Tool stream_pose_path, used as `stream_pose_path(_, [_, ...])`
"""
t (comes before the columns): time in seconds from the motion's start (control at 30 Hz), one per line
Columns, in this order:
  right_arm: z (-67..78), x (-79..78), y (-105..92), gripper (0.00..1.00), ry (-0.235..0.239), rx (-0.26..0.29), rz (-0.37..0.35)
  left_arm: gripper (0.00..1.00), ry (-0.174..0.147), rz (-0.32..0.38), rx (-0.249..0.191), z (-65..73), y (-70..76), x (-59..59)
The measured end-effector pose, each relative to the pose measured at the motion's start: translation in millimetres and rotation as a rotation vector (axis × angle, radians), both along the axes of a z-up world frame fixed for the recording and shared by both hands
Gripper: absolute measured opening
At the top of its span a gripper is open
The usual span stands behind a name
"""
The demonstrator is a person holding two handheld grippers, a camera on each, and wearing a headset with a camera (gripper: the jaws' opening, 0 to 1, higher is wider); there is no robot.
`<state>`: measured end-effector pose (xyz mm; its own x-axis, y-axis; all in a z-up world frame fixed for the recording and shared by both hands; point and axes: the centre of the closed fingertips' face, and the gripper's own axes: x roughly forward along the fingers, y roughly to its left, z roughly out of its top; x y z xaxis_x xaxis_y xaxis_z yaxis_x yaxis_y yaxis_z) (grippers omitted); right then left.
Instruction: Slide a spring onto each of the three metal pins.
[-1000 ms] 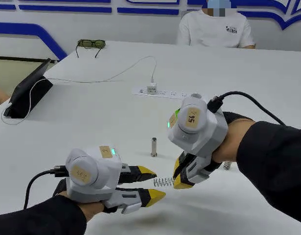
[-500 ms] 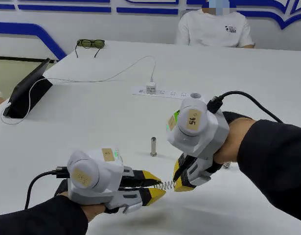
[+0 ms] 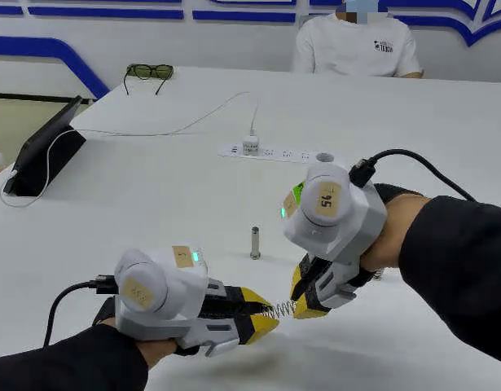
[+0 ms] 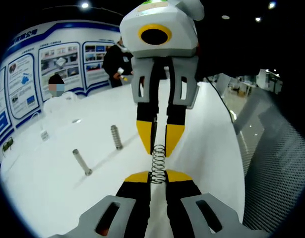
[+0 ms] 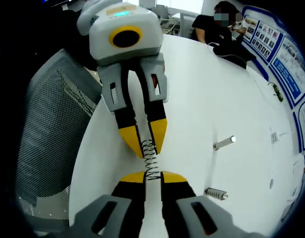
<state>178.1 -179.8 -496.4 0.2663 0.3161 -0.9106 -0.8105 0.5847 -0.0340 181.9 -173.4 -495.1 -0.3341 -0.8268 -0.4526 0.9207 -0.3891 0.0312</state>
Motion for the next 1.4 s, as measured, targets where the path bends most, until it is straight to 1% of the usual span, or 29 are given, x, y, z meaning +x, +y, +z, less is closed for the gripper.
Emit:
stream_pose_path(0.27, [-2.3,-4.7,-0.6,0.13,0.015,0.007,-0.004,0.1,0.015,-0.022,-0.003,2.8,1.0,-5.7])
stream_pose_path(0.5, [-3.8,-8.5,-2.6,0.14,0.02,0.013,-0.018,0.1,0.018,-0.039,-0.016,8.5,-1.0,-10.6])
stream_pose_path(0.7, [-3.6,-10.4,-4.0,0.13,0.017,0.016,-0.027,0.1,0.019,-0.043,-0.02,10.1,-2.0,-11.7])
stream_pose_path(0.87, [1.3,-9.3,-3.3,0.12,0.006,0.019,-0.03,0.1,0.021,-0.041,-0.021,10.9,-2.1,-10.8])
stream_pose_path(1.1, [12.4,-6.2,1.4,0.12,-0.024,0.029,-0.024,0.1,0.022,-0.034,-0.018,9.7,-1.5,-8.8])
stream_pose_path(1.4, [26.5,1.2,10.0,0.12,-0.057,0.055,-0.009,0.1,0.021,-0.02,-0.019,10.1,-1.7,-6.0])
